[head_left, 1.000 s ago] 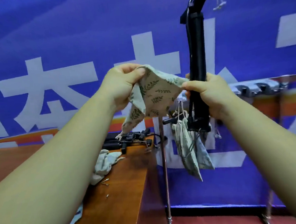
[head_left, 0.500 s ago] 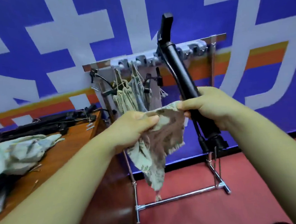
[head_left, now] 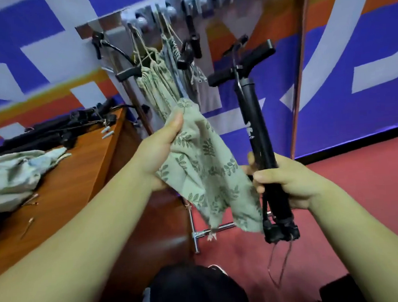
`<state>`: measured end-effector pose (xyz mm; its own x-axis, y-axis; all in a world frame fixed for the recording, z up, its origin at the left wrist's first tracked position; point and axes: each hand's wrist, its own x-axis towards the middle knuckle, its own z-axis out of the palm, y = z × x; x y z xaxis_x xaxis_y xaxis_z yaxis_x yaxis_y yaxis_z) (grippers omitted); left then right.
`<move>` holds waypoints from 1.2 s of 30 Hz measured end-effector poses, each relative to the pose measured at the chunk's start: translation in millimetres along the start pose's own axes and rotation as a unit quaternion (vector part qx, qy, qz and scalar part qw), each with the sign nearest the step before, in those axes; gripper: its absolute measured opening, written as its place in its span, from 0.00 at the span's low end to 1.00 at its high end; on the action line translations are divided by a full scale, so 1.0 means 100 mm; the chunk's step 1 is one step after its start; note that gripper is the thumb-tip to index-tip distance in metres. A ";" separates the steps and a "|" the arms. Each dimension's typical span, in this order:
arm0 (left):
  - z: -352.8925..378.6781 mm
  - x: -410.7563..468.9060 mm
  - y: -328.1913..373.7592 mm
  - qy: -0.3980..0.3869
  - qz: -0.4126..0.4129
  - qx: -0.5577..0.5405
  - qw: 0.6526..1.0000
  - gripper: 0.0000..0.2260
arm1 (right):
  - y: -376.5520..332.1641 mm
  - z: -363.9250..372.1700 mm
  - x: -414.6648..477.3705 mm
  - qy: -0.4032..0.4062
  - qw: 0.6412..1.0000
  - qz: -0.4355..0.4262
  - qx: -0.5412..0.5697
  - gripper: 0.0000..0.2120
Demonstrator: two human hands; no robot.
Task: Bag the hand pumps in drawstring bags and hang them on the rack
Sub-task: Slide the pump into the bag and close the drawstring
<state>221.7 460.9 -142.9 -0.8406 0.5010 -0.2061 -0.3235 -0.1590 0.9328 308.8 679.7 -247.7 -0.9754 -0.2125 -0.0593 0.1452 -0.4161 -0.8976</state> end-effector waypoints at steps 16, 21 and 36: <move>-0.18 0.22 -0.28 0.217 0.141 0.440 0.860 0.14 | -0.16 0.02 0.24 0.106 0.994 -0.031 -0.016 0.13; 0.03 0.17 -0.45 0.004 0.023 0.391 0.920 0.04 | -0.26 0.05 0.25 0.049 0.998 -0.034 0.008 0.14; -0.05 0.44 -0.47 0.061 0.005 0.236 0.970 0.07 | -0.22 0.02 0.32 0.089 0.992 -0.059 -0.074 0.14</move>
<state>197.9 486.1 -196.8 -0.8973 0.3925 -0.2020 -0.1032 0.2584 0.9605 274.7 679.8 -229.2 -0.9999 -0.0051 -0.0151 0.0159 -0.2917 -0.9564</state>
